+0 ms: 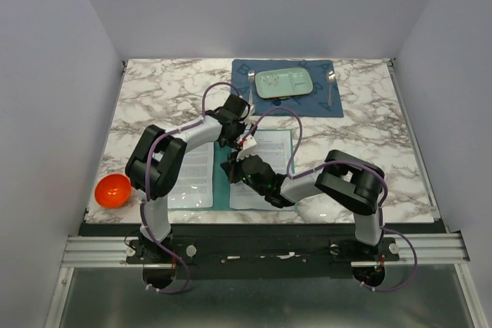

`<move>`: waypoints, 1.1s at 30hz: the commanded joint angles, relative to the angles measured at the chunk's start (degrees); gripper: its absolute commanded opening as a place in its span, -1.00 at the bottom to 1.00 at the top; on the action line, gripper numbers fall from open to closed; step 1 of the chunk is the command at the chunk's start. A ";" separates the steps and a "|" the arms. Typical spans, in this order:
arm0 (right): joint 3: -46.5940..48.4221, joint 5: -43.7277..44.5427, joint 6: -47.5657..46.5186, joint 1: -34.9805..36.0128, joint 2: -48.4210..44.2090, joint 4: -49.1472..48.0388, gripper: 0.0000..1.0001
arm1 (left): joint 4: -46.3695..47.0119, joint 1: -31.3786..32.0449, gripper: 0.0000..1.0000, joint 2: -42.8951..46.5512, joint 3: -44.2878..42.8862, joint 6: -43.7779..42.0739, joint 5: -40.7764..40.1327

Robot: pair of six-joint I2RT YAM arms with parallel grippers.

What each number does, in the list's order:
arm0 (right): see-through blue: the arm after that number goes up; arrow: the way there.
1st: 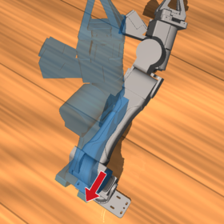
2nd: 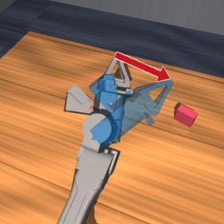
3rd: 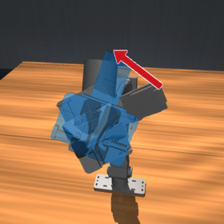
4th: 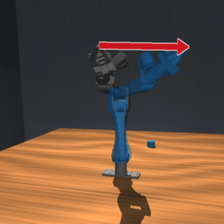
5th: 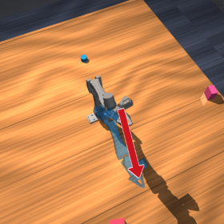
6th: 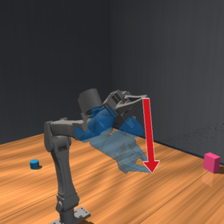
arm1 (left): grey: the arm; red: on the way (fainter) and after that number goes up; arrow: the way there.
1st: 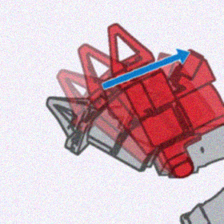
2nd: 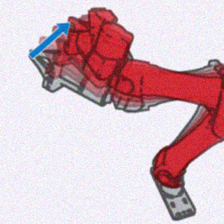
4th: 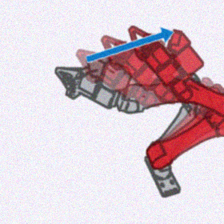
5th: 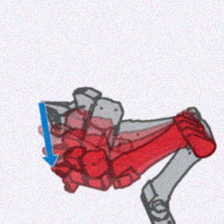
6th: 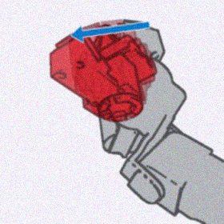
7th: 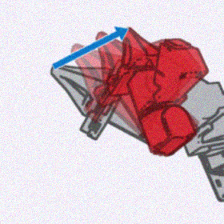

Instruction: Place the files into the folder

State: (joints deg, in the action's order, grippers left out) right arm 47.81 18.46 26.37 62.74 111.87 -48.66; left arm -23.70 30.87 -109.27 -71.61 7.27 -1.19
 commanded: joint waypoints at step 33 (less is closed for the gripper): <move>-2.54 -3.69 8.34 0.89 4.67 12.36 -0.99 | -5.56 -1.69 0.82 -3.14 4.73 -3.40 -0.13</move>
State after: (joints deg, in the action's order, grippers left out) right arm 47.44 16.14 33.28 62.74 113.27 -46.65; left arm -22.52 30.37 -108.86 -70.81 5.61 -0.25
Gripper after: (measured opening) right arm 0.012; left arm 0.917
